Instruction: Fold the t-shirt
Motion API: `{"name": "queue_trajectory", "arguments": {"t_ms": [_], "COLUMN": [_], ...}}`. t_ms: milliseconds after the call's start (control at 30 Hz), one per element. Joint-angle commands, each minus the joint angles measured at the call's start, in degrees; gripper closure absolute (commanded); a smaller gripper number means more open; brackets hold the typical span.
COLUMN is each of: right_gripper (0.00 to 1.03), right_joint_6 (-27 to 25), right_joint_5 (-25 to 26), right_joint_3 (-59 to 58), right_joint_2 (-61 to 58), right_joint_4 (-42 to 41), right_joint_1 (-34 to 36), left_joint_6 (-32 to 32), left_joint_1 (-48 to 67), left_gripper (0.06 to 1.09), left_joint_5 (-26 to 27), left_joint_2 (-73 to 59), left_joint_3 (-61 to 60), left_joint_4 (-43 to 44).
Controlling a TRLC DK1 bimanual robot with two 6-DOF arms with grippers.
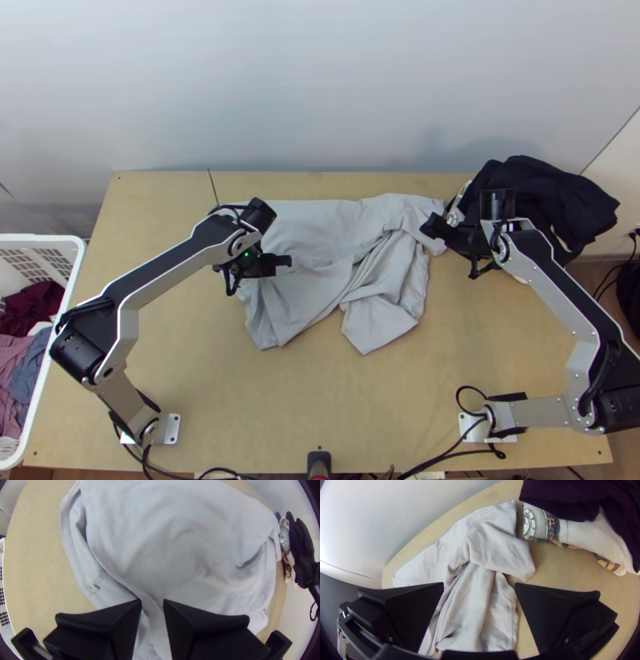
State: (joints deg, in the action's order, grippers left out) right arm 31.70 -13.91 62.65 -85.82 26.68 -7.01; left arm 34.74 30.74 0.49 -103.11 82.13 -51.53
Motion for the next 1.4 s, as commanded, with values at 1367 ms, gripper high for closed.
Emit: {"name": "queue_trajectory", "arguments": {"t_ms": [1367], "right_gripper": [0.04], "right_joint_6": [-0.24], "right_joint_5": [0.03], "right_joint_3": [-1.74], "right_joint_2": [0.48], "right_joint_4": [-0.05], "right_joint_1": [0.68], "left_joint_6": [-0.46], "left_joint_1": [0.46], "left_gripper": [0.81], "left_joint_5": [-3.39], "left_joint_2": [-0.95], "left_joint_3": [0.23], "left_joint_4": [0.55]}}
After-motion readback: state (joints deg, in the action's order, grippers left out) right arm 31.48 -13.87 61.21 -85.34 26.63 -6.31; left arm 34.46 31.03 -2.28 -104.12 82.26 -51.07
